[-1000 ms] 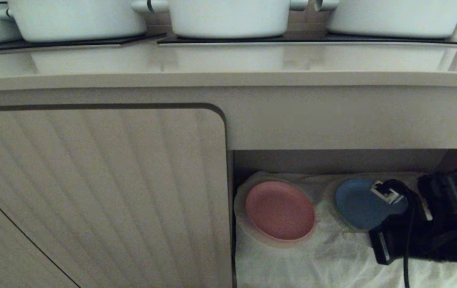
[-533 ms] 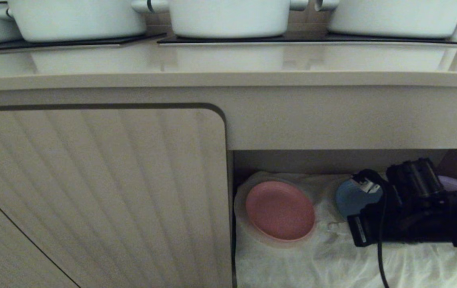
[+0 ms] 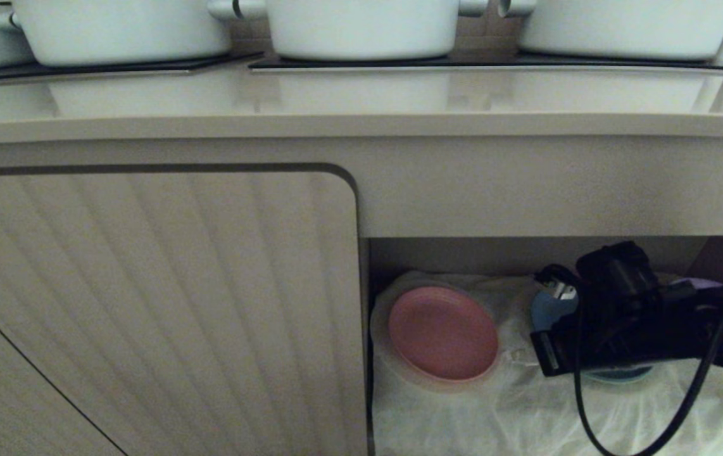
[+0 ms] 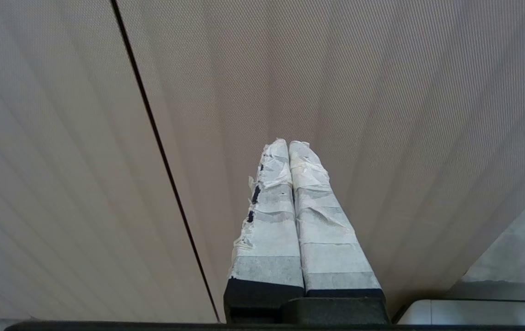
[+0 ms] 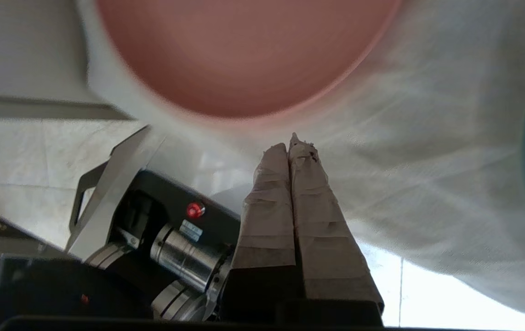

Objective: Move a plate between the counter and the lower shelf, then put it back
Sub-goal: Pick up the plate in the cupboard

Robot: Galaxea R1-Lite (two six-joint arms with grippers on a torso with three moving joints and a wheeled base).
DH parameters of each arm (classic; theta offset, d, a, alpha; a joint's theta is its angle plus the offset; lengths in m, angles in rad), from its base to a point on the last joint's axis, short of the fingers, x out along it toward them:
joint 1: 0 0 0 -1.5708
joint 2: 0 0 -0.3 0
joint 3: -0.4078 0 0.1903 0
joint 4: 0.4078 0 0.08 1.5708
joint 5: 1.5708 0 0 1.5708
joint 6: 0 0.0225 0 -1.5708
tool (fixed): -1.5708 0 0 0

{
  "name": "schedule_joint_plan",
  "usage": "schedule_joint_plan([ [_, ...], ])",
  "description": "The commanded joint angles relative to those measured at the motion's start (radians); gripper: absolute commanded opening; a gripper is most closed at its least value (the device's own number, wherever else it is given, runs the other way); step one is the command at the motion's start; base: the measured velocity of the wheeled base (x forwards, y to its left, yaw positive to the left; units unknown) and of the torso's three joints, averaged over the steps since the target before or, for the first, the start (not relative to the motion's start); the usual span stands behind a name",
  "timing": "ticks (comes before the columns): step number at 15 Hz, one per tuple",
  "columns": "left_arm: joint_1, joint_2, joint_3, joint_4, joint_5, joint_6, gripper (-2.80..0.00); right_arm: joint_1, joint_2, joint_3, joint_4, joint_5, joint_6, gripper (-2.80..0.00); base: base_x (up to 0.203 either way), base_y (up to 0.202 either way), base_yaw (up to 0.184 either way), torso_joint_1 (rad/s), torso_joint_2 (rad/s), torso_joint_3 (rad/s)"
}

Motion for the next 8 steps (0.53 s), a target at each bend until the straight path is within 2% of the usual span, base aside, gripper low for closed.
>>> schedule_joint_plan([
  [1, 0.0, 0.0, 0.0, 0.0, 0.0, 0.0, -2.8, 0.0, 0.033, -0.043, 0.014, -0.009, 0.002, -2.8, 0.0, 0.0, 0.0, 0.0, 0.0, 0.0],
  [8, 0.0, 0.0, 0.0, 0.0, 0.0, 0.0, -2.8, 0.001, 0.114, -0.214, 0.135, -0.03, 0.004, -2.8, 0.0, 0.0, 0.0, 0.0, 0.0, 0.0],
])
